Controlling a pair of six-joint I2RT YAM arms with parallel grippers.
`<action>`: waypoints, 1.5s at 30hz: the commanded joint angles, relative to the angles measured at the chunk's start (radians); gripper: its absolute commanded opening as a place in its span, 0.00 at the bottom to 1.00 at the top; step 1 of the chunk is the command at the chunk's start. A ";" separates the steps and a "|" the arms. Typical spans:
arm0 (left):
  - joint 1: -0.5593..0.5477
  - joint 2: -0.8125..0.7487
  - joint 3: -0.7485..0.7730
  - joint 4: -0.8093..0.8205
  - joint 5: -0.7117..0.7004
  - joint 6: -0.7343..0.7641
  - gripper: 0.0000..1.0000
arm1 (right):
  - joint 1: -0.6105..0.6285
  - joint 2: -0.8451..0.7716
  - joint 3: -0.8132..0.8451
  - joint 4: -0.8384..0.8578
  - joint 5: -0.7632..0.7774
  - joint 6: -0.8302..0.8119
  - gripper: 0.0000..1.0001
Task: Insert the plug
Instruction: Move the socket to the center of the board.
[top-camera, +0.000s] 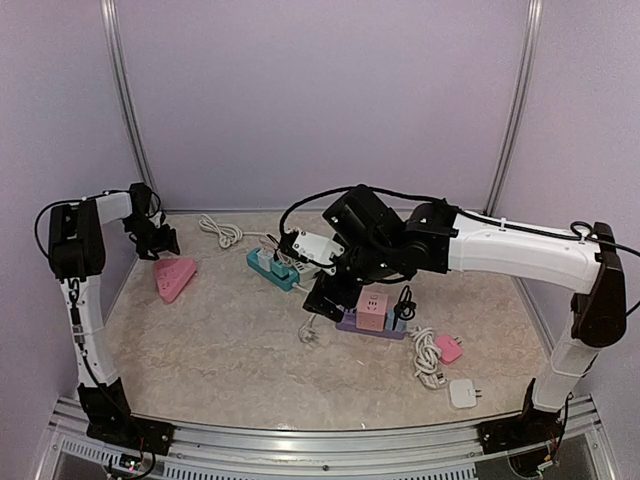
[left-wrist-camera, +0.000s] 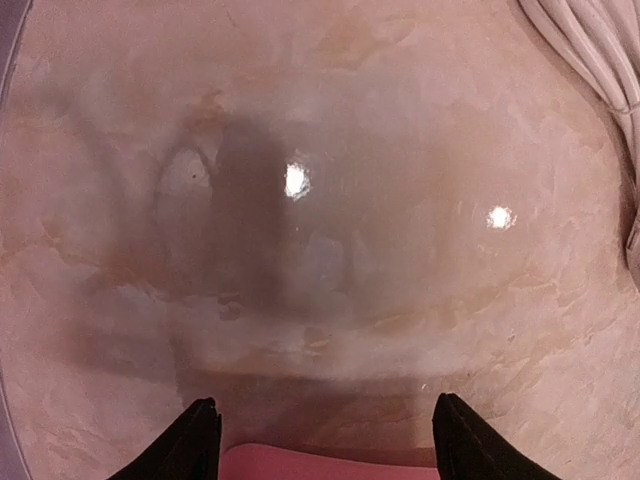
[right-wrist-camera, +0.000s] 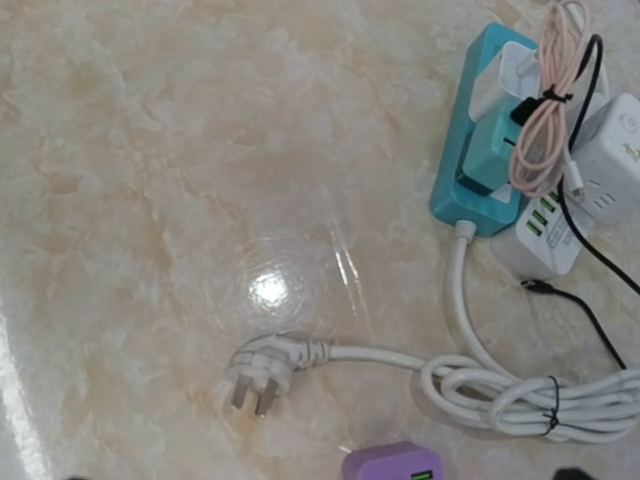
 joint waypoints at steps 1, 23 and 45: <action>-0.005 -0.014 -0.106 0.016 0.045 -0.051 0.64 | 0.021 0.014 0.021 -0.017 0.018 0.012 1.00; -0.623 -0.586 -0.831 0.166 0.102 -0.052 0.57 | 0.122 0.053 -0.033 0.074 0.018 0.115 1.00; -0.603 -0.812 -0.760 -0.224 -0.042 0.483 0.63 | -0.184 -0.387 -0.307 -0.114 0.396 0.818 1.00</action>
